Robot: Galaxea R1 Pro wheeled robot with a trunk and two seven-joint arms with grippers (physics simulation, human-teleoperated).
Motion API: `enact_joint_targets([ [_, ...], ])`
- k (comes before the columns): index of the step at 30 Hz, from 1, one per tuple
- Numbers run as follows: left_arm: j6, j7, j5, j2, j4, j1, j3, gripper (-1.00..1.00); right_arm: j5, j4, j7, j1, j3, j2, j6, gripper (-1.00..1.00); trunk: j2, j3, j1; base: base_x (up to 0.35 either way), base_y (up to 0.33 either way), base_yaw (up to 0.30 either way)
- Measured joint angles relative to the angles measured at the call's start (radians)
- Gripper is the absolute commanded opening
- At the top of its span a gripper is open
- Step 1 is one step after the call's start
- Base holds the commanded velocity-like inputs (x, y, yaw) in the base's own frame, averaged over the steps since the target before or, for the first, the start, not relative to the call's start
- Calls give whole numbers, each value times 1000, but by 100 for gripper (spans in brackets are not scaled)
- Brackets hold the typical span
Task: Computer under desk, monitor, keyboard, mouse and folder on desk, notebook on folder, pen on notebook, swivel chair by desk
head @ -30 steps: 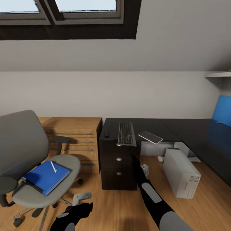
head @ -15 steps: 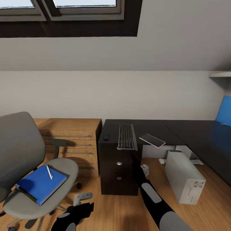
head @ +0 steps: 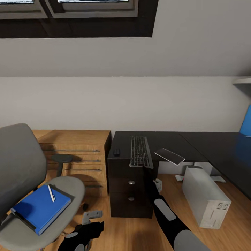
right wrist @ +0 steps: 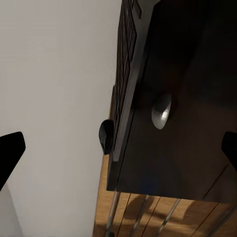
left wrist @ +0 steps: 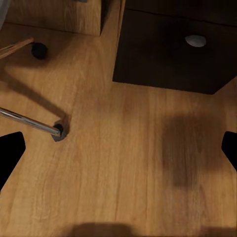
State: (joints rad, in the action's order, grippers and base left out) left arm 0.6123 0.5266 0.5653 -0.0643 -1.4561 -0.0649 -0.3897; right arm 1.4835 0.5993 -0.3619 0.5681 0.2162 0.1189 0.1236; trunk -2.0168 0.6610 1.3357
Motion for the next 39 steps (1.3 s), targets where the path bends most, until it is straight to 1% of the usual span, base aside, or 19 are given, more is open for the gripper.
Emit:
enact_joint_targets([
  [7, 0, 0, 0, 0, 0, 0, 0, 100, 0, 0, 3, 0, -1, 0, 0, 100, 0, 0, 0, 162, 3, 0],
  [23, 1, 0, 1, 0, 2, 0, -2, 100, 0, 1, 14, 0, -3, -1, 0, 100, 0, 0, 0, 78, 0, 0],
  [29, 1, 0, 1, 1, 2, 0, -3, 100, 0, 0, 15, 0, -4, -2, 0, 100, 0, 0, 0, 195, 0, 0],
  [39, 1, 0, 2, 1, 2, 0, -5, 100, 0, 0, 15, 0, -4, -2, 0, 100, 0, 0, 0, 26, 0, 0],
])
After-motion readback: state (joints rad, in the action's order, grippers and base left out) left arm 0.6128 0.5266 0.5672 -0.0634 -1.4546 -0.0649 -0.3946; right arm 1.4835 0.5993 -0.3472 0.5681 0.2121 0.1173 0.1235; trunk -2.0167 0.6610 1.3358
